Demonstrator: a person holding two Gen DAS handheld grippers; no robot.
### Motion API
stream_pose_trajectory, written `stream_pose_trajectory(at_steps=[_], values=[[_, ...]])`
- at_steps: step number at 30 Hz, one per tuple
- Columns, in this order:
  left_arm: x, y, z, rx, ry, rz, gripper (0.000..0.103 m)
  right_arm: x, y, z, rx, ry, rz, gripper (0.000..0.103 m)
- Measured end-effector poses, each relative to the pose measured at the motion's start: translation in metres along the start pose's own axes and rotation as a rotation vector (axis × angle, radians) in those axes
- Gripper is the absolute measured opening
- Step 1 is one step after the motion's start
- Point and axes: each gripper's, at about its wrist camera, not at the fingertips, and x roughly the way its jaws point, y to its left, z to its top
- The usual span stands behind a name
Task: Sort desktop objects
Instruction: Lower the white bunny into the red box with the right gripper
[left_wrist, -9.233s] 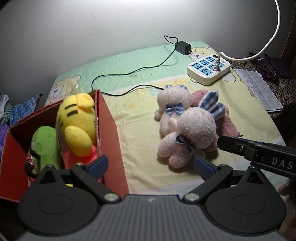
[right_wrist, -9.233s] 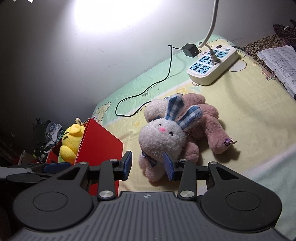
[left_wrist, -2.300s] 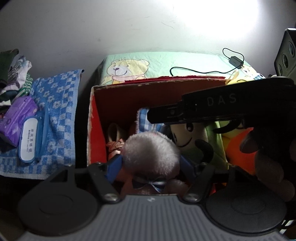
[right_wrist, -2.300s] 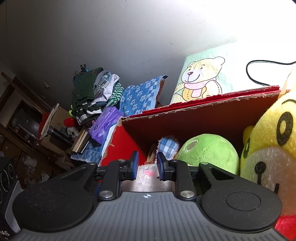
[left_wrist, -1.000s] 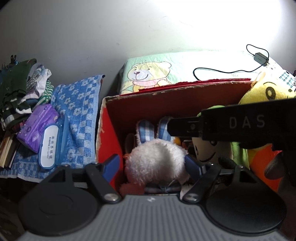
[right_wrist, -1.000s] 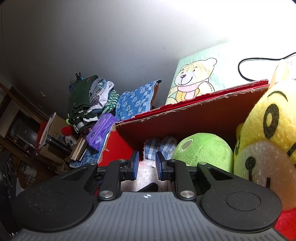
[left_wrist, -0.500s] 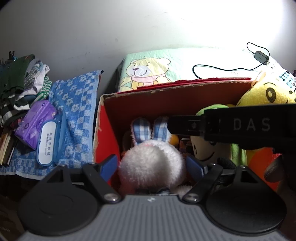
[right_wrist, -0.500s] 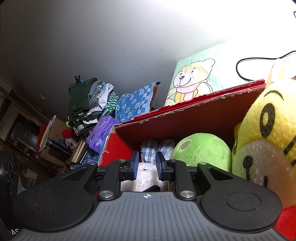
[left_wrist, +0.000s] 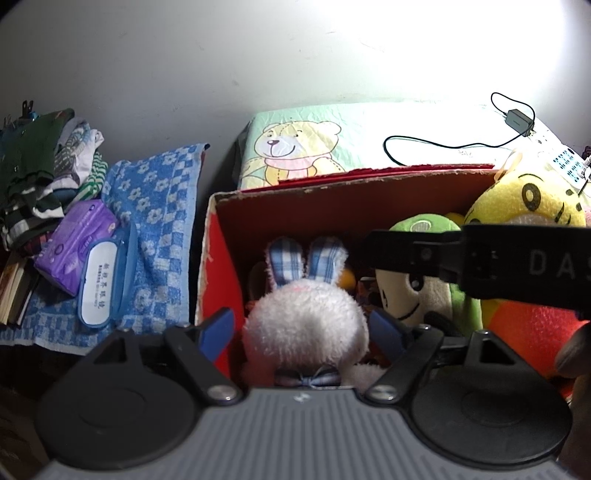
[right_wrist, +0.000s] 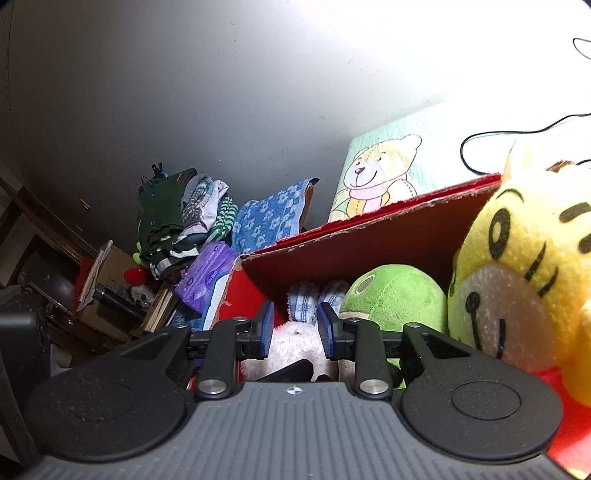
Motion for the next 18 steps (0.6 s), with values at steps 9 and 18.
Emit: stream_pose_trajectory(at_steps=[9,18], values=[[-0.012,0.001,-0.005,-0.011,-0.012,0.009,0.087,-0.013,0.004,-0.007,-0.007,-0.018,-0.039,0.03],[-0.029,0.0,-0.013,-0.021,-0.029,0.006,0.092,-0.028,0.014,-0.018,-0.05,-0.041,-0.052,0.031]])
